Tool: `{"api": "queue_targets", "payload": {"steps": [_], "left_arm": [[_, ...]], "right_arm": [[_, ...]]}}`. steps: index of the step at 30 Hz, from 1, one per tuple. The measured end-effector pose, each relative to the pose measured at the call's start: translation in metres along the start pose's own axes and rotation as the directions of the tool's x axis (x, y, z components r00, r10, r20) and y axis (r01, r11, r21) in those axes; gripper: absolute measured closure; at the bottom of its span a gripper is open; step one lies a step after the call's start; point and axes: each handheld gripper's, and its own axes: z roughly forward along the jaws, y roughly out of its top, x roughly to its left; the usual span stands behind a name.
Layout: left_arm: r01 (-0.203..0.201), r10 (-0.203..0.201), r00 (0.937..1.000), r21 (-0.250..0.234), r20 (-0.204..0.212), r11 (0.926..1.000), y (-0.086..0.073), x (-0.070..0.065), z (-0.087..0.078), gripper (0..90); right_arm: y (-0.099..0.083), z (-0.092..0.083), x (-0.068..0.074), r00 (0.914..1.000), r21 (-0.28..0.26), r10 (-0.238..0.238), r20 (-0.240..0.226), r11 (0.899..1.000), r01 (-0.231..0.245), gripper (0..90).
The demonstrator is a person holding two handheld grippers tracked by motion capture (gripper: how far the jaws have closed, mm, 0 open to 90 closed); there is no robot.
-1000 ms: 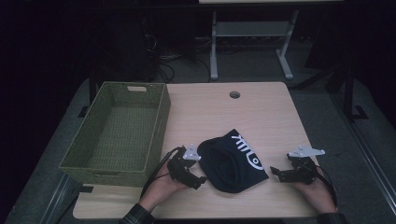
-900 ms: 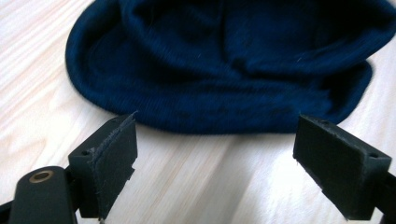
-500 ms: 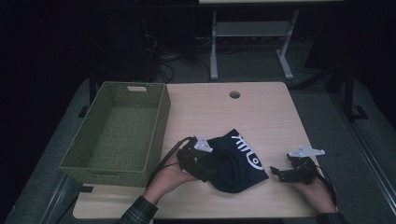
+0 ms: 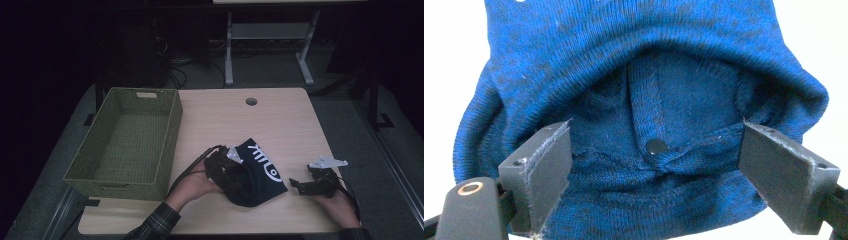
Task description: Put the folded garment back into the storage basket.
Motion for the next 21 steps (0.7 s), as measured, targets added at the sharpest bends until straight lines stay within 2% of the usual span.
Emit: {"api": "queue_targets", "payload": {"steps": [6,7,8,11,21], "left_arm": [[0.013,-0.014,0.9997,0.041,0.018,0.9991,-0.003,0.001,0.013,13.5],[0.003,-0.005,0.9997,0.068,0.023,0.9977,-0.005,0.002,0.017,13.5],[0.003,-0.005,0.9997,0.068,0.023,0.9977,-0.005,0.002,0.017,13.5],[-0.003,-0.001,0.9996,0.109,0.030,0.9940,-0.008,0.002,0.025,13.5],[-0.005,0.003,0.9999,0.122,0.014,0.9926,-0.012,0.000,0.030,13.7]], "right_arm": [[0.000,0.000,0.000,1.0000,0.000,0.000,0.000,1.000,0.000,10.3],[0.000,0.000,0.000,1.0000,0.000,0.000,0.000,1.000,0.000,10.3],[0.000,0.000,0.000,1.0000,0.000,0.000,0.000,1.000,0.000,10.3],[0.000,0.000,0.000,1.0000,0.000,0.000,0.000,1.000,0.000,10.3],[0.000,0.000,0.000,1.0000,0.000,-0.001,0.000,1.000,0.001,10.3]]}}
